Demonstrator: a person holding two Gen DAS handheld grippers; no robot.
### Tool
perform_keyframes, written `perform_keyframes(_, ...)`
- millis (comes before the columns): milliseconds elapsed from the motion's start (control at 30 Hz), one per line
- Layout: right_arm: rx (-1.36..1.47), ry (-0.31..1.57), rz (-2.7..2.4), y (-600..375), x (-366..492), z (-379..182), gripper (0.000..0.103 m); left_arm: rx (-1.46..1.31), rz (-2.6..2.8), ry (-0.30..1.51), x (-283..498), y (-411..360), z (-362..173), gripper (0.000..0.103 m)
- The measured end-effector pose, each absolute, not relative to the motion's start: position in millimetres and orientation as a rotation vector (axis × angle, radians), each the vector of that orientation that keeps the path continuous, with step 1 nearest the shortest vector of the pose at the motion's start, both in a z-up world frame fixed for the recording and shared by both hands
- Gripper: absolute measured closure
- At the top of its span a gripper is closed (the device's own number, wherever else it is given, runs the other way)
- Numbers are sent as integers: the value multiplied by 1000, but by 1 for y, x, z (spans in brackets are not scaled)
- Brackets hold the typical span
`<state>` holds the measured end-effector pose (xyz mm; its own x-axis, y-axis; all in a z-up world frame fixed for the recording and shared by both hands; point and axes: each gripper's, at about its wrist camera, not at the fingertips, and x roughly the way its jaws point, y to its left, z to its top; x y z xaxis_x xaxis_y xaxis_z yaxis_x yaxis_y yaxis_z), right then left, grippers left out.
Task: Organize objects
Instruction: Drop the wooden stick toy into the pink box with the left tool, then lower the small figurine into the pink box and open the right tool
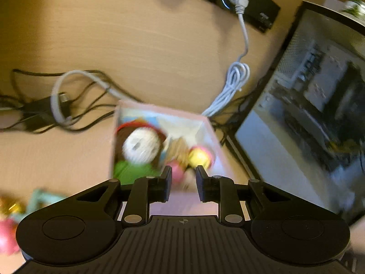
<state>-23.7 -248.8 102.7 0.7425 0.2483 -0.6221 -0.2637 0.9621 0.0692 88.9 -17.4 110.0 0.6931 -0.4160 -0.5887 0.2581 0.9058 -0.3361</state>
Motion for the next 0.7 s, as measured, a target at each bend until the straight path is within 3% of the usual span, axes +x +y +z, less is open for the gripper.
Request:
perform_keyframes(333,-137,502,287,-198,106,145,73,-205,-156,811,-19,61,68,78)
perform_keyframes(400,-124,570,287,-193,132,138,64,-198,-100,818,-30,71,62,78)
perform_keyframes(467,-109,614,271,-190,144,129,49,-154,-57,823,-42,82,58,78)
perform_keyframes(567,-114,650,278,-185,136,117,47,-16,2,823,-45,81,52,78)
perform_keyframes(700,-117,658,313,-183,105,107,35,-40,-48,817,-37,89,54,78)
